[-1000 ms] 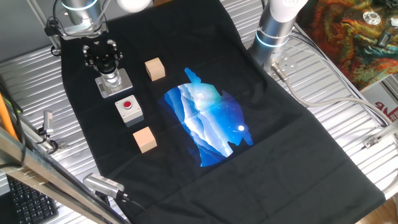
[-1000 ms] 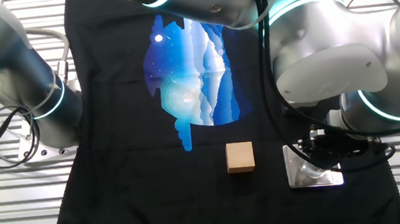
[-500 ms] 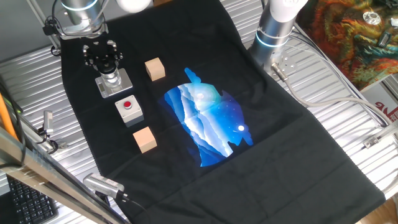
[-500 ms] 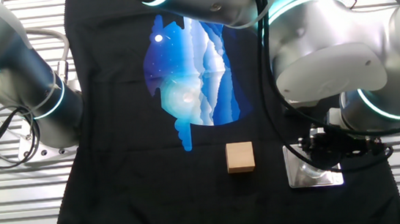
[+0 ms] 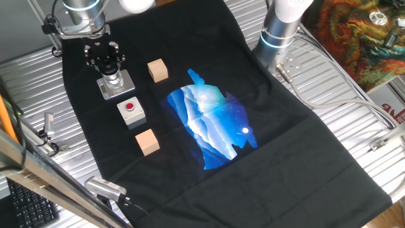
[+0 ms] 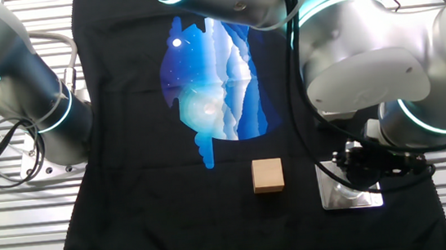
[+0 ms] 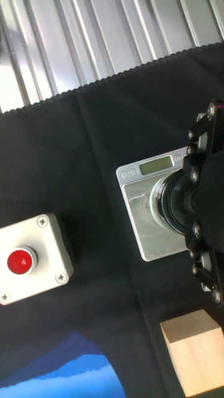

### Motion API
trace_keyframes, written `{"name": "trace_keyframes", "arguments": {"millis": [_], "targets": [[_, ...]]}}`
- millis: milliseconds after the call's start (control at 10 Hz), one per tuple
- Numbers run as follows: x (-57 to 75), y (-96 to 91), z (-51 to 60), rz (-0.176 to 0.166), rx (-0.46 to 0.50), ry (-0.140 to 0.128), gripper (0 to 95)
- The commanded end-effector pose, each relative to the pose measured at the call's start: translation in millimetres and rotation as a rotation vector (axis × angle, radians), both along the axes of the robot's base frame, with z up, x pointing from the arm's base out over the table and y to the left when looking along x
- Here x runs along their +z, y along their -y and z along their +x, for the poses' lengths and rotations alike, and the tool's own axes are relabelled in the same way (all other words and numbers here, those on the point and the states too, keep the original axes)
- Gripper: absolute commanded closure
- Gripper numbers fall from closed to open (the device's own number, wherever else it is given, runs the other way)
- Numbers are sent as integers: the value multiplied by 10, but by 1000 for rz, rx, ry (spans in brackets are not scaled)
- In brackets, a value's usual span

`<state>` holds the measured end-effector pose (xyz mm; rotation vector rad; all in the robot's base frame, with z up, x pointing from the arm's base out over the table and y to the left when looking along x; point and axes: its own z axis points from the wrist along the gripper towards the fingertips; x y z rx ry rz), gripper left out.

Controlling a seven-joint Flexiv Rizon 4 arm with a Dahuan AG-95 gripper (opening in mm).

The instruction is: Screw the lid onto the jar

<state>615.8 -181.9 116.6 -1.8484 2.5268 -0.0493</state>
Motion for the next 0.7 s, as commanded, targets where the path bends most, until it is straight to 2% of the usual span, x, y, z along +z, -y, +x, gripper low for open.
{"name": "trace_keyframes", "arguments": {"millis": [100,700], "targets": [[2,0,1,2,-31,0,950],[2,0,1,7,-96,3,950]]}}
